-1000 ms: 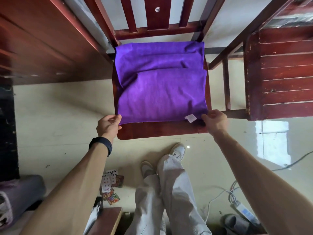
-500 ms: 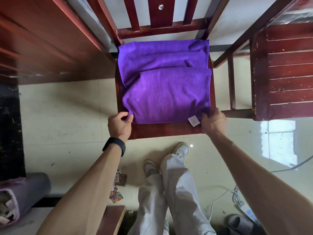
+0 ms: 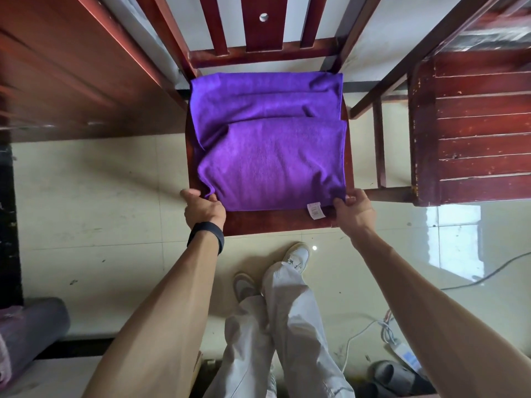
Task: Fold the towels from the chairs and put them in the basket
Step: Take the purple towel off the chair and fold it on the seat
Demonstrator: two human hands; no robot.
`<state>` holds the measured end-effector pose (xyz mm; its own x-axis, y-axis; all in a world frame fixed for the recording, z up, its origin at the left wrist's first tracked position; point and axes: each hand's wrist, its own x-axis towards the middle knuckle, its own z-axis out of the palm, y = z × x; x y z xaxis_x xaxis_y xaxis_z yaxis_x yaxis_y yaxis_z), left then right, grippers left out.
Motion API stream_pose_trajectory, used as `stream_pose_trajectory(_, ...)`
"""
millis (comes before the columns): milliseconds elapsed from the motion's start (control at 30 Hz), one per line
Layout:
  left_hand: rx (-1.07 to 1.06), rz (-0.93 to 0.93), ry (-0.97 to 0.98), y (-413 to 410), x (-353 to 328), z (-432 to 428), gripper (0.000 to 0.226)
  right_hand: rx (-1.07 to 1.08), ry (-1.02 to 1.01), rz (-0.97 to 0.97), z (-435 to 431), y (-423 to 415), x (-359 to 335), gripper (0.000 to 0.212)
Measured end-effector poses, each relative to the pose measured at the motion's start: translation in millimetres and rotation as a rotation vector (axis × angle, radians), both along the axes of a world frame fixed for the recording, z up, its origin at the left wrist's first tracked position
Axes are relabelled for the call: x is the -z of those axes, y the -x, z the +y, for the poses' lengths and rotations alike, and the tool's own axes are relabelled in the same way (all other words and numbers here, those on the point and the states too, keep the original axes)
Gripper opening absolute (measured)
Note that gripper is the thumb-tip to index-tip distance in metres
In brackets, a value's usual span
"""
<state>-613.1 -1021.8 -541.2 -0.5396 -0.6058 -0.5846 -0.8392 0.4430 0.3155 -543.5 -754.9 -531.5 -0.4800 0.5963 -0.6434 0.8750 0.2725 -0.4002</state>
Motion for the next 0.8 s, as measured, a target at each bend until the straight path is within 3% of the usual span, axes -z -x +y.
stream_pose_trajectory(100, -0.111, -0.039, -0.076, 4, -2, -8, 0.04, 0.087, 0.064, 0.011, 5, 1, -3, 0.029)
stream_pose_trajectory(267, -0.278, -0.021, -0.374, 3, -29, -25, 0.022, 0.348, 0.338, 0.078, 16, -3, -17, 0.022)
stream_pose_trajectory(433, -0.325, -0.023, -0.567, 0, -96, -45, 0.019, 0.499, 0.635, 0.154, 27, -12, -85, 0.012)
stream_pose_trajectory(600, -0.205, -0.036, -0.527, -5, -190, -56, 0.015, 0.527, 0.679, 0.198, 30, -19, -182, 0.013)
stream_pose_trajectory(800, 0.095, -0.054, -0.395, -10, -289, -63, 0.021, 0.489, 0.594, 0.222, 37, -41, -275, 0.009)
